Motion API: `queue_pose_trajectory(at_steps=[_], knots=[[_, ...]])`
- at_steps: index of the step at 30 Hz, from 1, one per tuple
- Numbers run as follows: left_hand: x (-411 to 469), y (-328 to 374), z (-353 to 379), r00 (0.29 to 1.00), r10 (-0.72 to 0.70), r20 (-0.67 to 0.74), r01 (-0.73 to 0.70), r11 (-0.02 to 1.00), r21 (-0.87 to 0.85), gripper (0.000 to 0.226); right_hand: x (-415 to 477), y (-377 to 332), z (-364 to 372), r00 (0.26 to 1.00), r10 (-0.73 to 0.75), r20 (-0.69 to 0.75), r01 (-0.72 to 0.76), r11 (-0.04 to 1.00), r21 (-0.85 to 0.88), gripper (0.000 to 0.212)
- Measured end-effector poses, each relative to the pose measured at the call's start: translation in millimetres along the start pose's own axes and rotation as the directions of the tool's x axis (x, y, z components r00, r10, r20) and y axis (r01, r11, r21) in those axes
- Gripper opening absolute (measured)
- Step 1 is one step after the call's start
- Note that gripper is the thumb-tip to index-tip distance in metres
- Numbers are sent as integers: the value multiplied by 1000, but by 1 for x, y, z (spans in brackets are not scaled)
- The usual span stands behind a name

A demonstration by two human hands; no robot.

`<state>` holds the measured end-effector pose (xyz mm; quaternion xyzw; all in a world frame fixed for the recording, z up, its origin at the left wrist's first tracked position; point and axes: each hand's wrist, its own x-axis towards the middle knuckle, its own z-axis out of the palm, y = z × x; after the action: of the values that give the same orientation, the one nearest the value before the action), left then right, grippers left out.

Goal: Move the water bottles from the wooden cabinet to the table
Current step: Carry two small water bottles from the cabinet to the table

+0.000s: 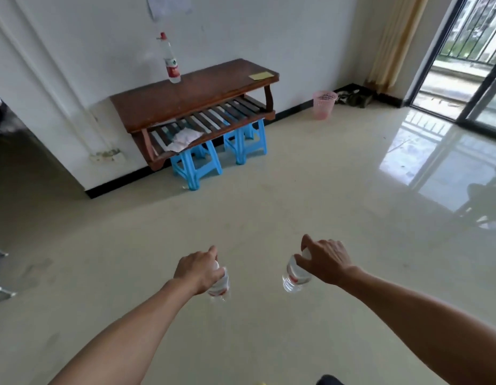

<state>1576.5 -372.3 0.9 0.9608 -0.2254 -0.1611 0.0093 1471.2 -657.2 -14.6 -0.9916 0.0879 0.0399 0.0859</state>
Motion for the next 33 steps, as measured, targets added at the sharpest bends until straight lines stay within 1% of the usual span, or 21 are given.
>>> queue_pose_trajectory(at_steps=[3,7,12,15,18,21,25,33], knots=[[60,-10,-28,999,-18,-45,16,999,-35,29,70,5,-16,1000,0,-19,0,1000,16,41],[148,-23,-55,994,-63,-93,56,996,-76,32,172,15,-20,998,-58,-4,58,998,2,39],[265,-30,-94,989,-119,-84,111,989,-99,28,318,34,-29,990,-143,11,143,990,-18,38],[329,-41,-126,981,-176,-82,164,977,-133,25,405,40,-55,981,-196,11,196,980,-20,39],[376,-54,-156,961,-248,-125,224,958,-180,25,478,42,-84,973,-229,-38,229,973,2,39],[427,-73,-180,937,-315,-152,273,931,-244,24,552,39,-101,964,-260,-62,261,965,7,38],[496,-107,-212,912,-365,-187,309,912,-272,23,642,24,-117,951,-299,-78,297,954,-28,37],[667,-210,-276,910,-343,-235,288,927,-238,25,848,-33,-125,937,-328,-117,327,945,-33,31]])
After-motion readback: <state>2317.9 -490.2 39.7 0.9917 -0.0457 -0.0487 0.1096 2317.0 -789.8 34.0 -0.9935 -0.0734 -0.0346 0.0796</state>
